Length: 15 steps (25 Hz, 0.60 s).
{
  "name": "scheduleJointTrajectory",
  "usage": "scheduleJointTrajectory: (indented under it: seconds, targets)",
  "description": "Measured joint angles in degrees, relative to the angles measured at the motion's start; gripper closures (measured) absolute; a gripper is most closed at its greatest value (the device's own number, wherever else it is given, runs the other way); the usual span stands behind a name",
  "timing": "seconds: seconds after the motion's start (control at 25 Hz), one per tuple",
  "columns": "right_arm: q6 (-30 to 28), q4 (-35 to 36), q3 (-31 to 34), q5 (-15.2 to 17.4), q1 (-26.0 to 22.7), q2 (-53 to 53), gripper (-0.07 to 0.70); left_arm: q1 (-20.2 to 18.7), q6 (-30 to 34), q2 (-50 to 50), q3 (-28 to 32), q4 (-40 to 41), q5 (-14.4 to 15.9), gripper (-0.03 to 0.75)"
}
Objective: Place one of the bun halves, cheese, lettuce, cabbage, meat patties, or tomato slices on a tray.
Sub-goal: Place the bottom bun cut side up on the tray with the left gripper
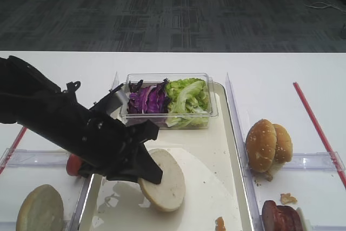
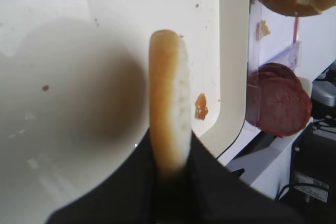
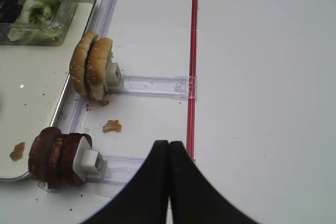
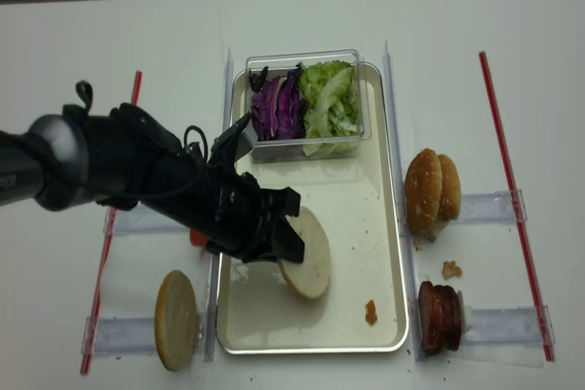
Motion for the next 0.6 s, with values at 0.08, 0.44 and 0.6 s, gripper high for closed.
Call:
scheduleJointTrajectory:
  seconds: [0.08, 0.44, 0.6]
  targets:
    - [0.1, 0.0, 0.0, 0.0, 0.0, 0.0, 0.4, 0.0, 1.17, 0.58, 0.0, -1.28, -0.45, 0.656]
    - [0.1, 0.0, 0.0, 0.0, 0.0, 0.0, 0.4, 0.0, 2.36, 1.03, 0.0, -2.93, -3.31, 0.656]
    - [0.18, 0.0, 0.0, 0.0, 0.0, 0.0, 0.4, 0.0, 2.47, 3.0, 0.0, -3.73, -3.07, 0.656]
